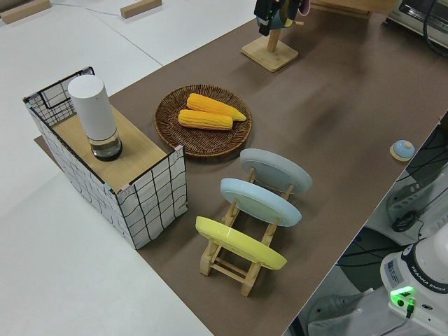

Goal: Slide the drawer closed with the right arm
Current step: 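Push the wooden drawer away from the robot with the right arm, then press the drawer front fully shut with the right gripper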

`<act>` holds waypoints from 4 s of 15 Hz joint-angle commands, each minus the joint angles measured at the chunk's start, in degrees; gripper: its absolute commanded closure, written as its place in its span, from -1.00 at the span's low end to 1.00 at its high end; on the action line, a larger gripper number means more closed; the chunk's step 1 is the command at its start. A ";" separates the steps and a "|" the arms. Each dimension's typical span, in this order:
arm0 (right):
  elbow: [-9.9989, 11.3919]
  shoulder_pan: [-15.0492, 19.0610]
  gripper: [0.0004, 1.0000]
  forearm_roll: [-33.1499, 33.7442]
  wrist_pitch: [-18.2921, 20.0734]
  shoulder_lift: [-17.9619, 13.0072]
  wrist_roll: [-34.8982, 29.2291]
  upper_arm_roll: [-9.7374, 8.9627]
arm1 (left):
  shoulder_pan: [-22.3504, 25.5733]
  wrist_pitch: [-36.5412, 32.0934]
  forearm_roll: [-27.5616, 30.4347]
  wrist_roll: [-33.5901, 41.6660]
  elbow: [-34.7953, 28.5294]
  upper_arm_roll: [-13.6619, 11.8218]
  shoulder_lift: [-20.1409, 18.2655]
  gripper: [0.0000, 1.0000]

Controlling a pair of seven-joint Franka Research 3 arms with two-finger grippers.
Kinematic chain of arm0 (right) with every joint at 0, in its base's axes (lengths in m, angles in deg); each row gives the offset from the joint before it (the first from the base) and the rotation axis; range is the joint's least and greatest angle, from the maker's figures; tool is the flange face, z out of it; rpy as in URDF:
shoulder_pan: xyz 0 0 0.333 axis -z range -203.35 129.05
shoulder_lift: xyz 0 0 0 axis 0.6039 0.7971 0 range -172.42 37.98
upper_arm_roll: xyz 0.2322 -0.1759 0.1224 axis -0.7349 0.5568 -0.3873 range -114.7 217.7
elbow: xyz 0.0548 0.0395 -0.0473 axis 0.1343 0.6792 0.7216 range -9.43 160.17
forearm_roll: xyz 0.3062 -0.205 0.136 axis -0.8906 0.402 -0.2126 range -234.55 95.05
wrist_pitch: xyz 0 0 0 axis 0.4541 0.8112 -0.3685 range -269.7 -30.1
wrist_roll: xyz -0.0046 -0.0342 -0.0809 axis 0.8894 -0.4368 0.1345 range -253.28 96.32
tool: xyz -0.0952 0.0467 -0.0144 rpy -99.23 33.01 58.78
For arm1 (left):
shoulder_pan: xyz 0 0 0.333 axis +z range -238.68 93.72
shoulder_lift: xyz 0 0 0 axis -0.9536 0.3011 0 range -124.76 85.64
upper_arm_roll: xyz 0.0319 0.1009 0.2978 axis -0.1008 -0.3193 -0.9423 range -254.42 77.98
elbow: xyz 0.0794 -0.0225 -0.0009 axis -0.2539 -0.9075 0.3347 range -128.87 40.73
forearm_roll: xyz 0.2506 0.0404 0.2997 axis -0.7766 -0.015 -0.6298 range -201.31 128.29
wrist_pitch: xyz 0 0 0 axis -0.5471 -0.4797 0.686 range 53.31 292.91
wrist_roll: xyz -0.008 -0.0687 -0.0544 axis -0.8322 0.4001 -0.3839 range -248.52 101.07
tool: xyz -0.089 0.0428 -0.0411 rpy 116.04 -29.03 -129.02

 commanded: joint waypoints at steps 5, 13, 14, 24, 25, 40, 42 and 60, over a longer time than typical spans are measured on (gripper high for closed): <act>-1.32 0.31 1.00 -4.43 -5.35 4.78 -14.15 0.57 | -0.99 0.02 -0.72 0.42 1.17 -0.95 0.76 -1.00; -1.32 0.75 1.00 -3.99 -7.02 7.42 -13.71 1.36 | -0.99 0.02 -0.72 0.42 1.17 -0.95 0.76 -0.99; -1.32 1.27 1.00 -3.91 -7.20 7.59 -13.62 1.36 | -0.99 0.02 -0.72 0.42 1.25 -0.95 0.76 -0.99; -1.32 2.77 1.00 -1.37 -11.42 8.74 -12.83 1.88 | -0.99 0.02 -0.72 0.42 1.17 -0.95 0.76 -0.99; -1.32 3.12 1.00 -1.36 -12.11 8.74 -12.66 1.97 | -0.99 0.02 -0.72 0.42 1.17 -0.95 0.76 -1.00; -1.41 5.49 1.00 -1.35 -14.05 9.00 -2.64 5.13 | -0.99 0.02 -0.72 0.42 1.25 -0.95 0.76 -1.00; -1.41 5.67 1.00 -1.97 -14.05 9.00 -2.29 6.54 | -0.99 0.02 -0.72 0.42 1.17 -0.95 0.76 -1.00; -1.59 12.97 1.00 -8.91 -14.67 8.91 22.74 8.56 | -0.99 0.02 -0.72 0.42 1.17 -0.95 0.76 -1.00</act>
